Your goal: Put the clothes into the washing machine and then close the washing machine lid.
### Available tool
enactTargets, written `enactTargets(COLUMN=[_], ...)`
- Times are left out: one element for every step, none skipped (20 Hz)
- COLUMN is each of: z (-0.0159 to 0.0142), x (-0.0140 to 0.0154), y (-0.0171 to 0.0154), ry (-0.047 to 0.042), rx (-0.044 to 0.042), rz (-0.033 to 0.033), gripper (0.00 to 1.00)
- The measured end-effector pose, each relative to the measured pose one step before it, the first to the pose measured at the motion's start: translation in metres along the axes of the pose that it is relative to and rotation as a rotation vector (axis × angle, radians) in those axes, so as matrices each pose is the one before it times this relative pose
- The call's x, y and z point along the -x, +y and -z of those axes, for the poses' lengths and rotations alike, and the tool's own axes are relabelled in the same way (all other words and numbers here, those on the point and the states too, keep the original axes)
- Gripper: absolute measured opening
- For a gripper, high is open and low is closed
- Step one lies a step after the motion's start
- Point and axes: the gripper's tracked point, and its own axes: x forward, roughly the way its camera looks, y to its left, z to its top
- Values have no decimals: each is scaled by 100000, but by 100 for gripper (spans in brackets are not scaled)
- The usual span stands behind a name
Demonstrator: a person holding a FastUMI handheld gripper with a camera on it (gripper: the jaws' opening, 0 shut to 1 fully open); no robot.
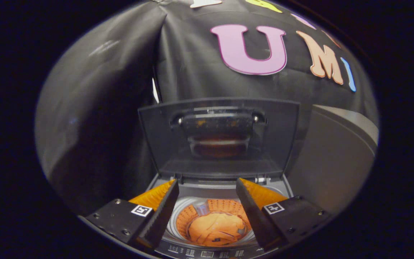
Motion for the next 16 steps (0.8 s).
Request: enactTargets(z=[-1288,-1110,-972,-1501,-1374,-1601,-1589,-1208,-1308,-1399,-1418,-1213,-905,-496,-243,-101], x=[14,27,103,202,65,-27,2,-72,-163,-391,-419,-638,-749,-881,-1109,-996], y=[-636,-919,-700,-314,23,-78,-320,-423,-293,-157,-167,-244,-414,-297,-16,135], ry=[-1570,-2276,-239,-2390,-2245,-2771,-2338,-2246,-1927,-2585,-3012,-3436,-1756,-1930,-1375,-290], rx=[1833,1881,1473,366,598,490,-37,-1206,-2251,-2340,-1612,-1115,-142,-426,-474,-1336], rz=[2078,3767,2957,474,-373,243,1175,916,617,242,40,901,1169,1700,923,850], gripper=[97,96,97,96,96,96,96,96,96,96,96,96,95,95,95,95])
